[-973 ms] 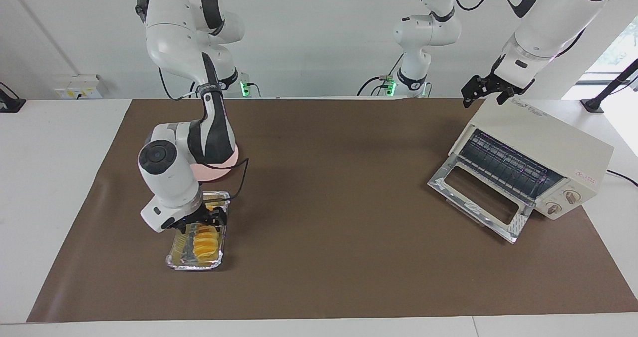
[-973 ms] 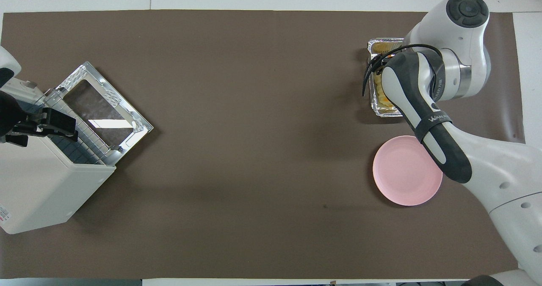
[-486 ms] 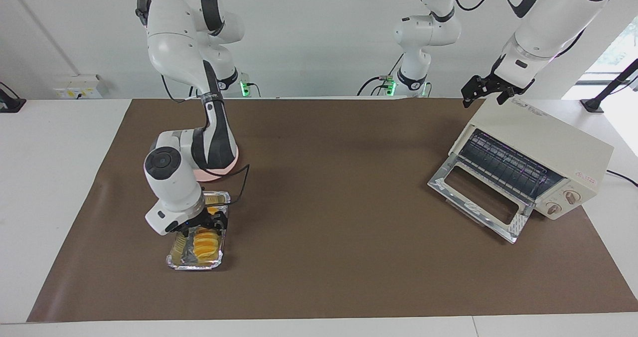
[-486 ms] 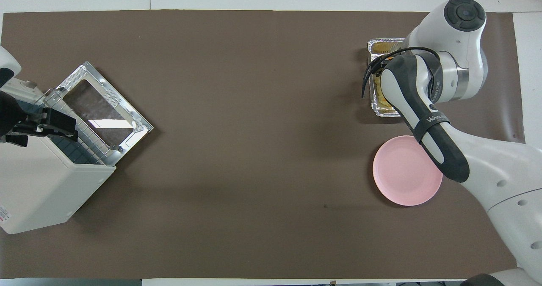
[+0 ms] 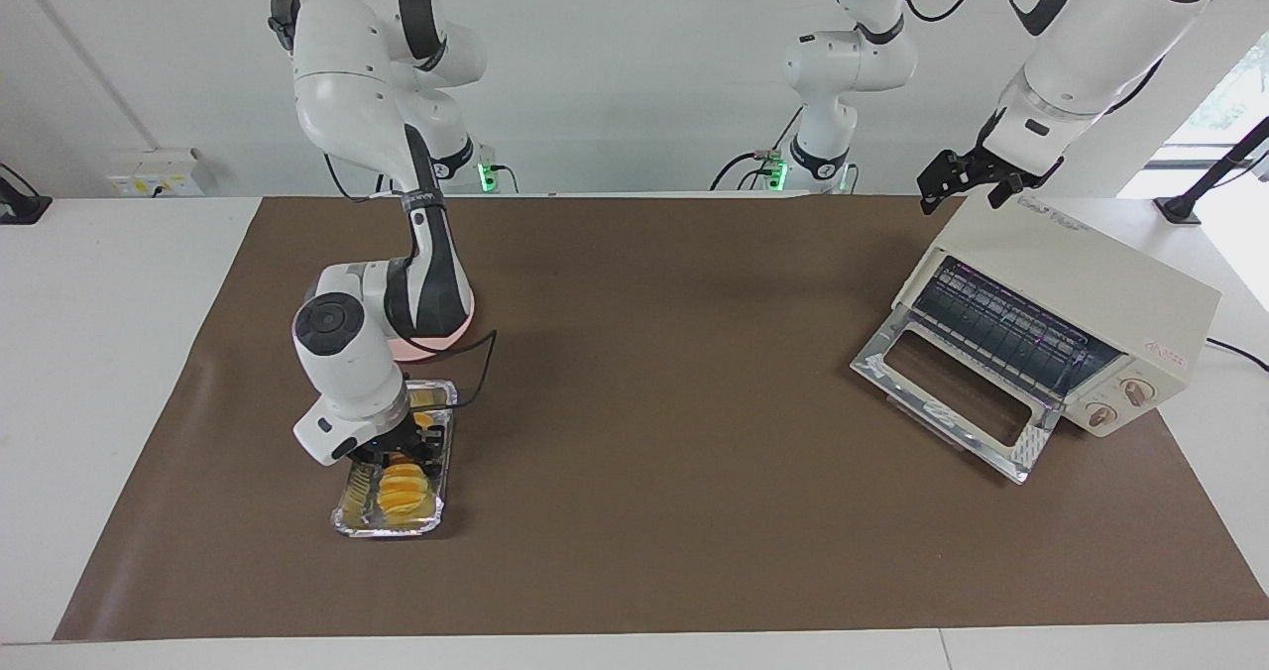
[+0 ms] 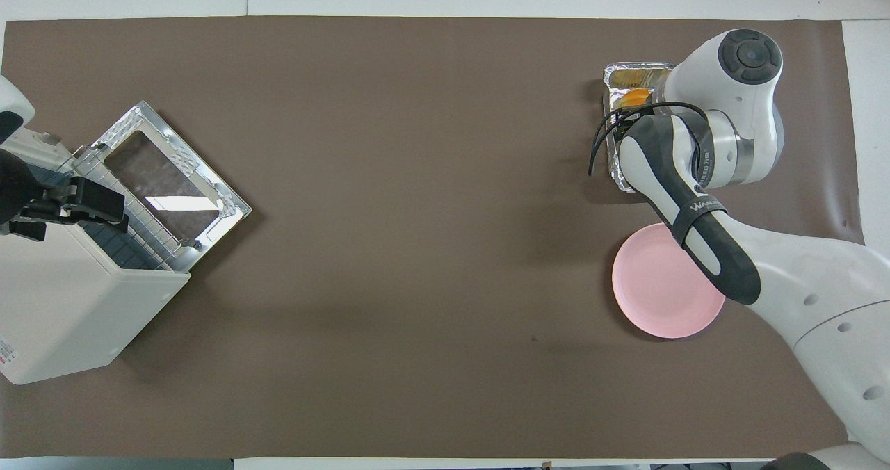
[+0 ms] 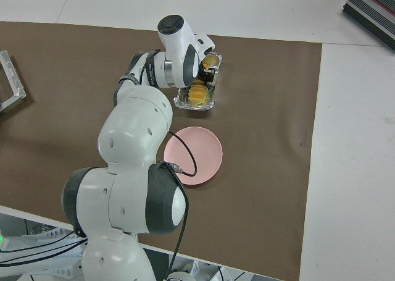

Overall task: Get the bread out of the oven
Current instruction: 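Grasp the orange bread slices in the tray with the right gripper, then carry the bread slices onto the pink plate with the right gripper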

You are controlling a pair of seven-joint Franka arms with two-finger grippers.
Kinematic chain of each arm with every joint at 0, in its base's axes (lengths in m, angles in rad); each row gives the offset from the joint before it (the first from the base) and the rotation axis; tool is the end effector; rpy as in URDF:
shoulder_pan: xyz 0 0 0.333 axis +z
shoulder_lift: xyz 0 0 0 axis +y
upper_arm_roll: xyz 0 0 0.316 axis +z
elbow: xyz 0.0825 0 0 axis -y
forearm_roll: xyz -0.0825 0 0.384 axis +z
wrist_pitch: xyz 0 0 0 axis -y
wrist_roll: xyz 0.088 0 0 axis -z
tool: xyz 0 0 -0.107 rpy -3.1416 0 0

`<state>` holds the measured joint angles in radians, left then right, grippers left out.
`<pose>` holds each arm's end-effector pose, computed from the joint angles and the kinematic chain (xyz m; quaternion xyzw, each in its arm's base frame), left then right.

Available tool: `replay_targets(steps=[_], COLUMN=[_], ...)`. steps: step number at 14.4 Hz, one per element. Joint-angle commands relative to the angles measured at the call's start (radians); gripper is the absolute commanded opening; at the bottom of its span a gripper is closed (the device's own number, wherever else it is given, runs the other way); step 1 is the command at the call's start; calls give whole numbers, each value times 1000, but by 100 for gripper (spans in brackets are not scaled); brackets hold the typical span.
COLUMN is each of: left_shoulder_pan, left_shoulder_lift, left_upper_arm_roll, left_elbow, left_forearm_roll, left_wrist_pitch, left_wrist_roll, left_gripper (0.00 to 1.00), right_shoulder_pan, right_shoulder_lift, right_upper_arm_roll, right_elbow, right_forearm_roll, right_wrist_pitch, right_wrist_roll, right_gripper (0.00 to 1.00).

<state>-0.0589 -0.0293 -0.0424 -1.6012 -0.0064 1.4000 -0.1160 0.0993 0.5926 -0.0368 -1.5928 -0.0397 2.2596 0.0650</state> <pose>0.5229 -0.0543 0.6129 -0.9963 -0.0071 0.0856 0.0068 0.7004 0.0464 0.2951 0.9989 0.0143 0.0388 0.0235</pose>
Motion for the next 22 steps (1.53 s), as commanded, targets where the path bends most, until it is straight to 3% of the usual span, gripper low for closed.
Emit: replay_targets(steps=[1, 11, 15, 17, 22], left_shoulder_pan=[10, 10, 10, 10, 10], left_shoulder_lift=[-17, -17, -17, -17, -17], left_upper_arm_roll=[-2, -2, -2, -2, -2], left_elbow=[-10, -10, -10, -10, -10], left_forearm_roll=[-15, -15, -15, -15, -15], left_wrist_pitch=[-3, -3, -3, -3, -3], left_wrist_roll=[-5, -5, -5, -5, -5], left_gripper=[100, 100, 100, 100, 100], right_shoulder_pan=[-17, -15, -9, -6, 2], right_shoulder_lift=[-10, -14, -106, -195, -528], right_upper_arm_roll=[9, 11, 12, 14, 14], right_elbow=[13, 161, 134, 55, -390], right_forearm_roll=[-16, -5, -3, -3, 17], right_wrist_pitch=[-32, -247, -342, -379, -257], right_wrist_roll=[21, 19, 42, 58, 78], right_gripper=[0, 0, 0, 0, 0])
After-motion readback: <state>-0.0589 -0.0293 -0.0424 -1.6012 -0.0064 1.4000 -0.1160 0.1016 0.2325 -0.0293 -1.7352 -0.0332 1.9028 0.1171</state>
